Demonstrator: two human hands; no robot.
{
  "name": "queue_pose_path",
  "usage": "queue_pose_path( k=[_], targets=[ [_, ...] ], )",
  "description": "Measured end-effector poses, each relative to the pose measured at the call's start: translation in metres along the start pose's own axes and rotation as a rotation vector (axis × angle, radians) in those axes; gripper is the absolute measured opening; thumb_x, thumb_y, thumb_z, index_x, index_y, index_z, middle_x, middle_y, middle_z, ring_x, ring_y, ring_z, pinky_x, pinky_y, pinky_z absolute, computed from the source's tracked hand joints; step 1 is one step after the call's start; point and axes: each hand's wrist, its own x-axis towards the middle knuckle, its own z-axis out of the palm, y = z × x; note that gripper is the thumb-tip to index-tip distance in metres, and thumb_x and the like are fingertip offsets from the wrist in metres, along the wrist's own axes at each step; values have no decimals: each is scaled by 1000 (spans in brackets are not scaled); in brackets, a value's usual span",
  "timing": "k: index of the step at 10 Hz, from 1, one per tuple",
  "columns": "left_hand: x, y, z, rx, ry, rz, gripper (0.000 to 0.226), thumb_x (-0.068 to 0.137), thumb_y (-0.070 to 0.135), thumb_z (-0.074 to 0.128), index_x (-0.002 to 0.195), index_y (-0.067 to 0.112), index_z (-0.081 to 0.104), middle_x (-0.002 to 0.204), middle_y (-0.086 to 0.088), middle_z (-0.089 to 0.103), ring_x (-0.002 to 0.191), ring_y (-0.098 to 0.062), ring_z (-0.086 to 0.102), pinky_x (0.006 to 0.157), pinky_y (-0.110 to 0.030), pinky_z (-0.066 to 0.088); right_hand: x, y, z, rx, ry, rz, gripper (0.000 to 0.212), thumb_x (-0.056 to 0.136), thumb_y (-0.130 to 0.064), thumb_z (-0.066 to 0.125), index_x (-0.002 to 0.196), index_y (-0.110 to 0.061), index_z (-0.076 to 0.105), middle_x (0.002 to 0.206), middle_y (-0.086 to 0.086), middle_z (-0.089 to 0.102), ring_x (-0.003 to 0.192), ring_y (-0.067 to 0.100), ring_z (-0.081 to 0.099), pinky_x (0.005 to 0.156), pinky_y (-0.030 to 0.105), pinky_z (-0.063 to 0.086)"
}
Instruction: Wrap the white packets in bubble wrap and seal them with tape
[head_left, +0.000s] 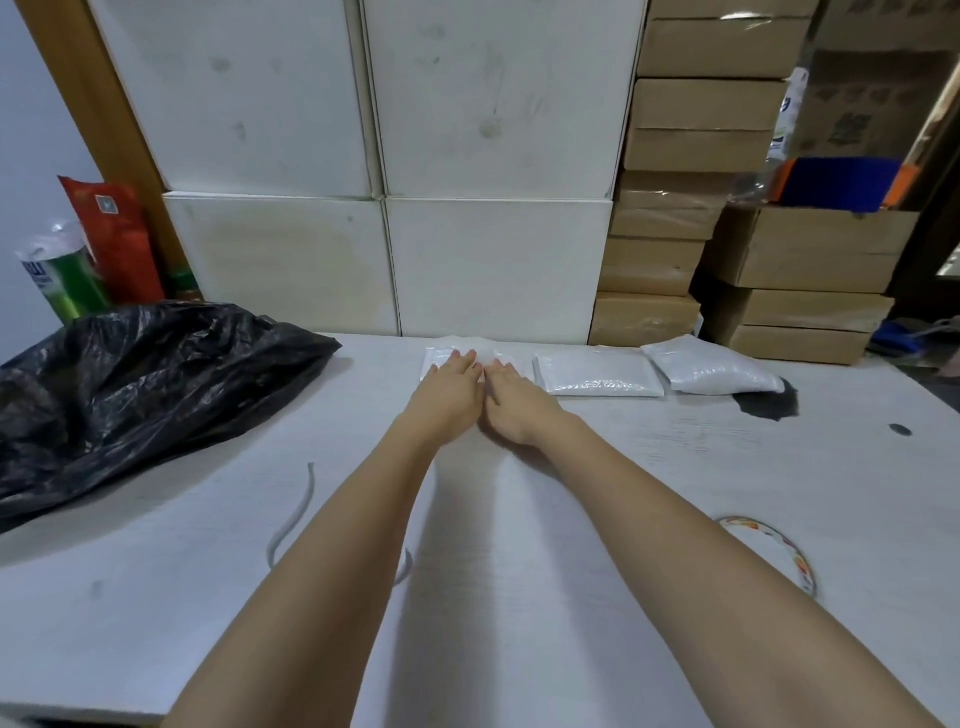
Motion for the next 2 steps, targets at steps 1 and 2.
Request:
queue_pose_path(
  k=[1,2],
  targets=[
    [0,8,-9,-452,49,-96,35,91,14,40,113,-5,59,130,-13,46,119,-24,46,98,-31,34,-1,-6,-5,290,106,76,39,97,-18,31,133,-9,44,145,9,40,133,26,39,107,35,28],
    [-10,-1,-23,-831,243,-244,29,87,5,44,109,2,63,124,-3,49,115,-16,48,95,-24,36,-3,-10,-10,336,309,101,41,94,-14,39,134,-10,46,145,4,41,132,22,38,105,32,31]
  ],
)
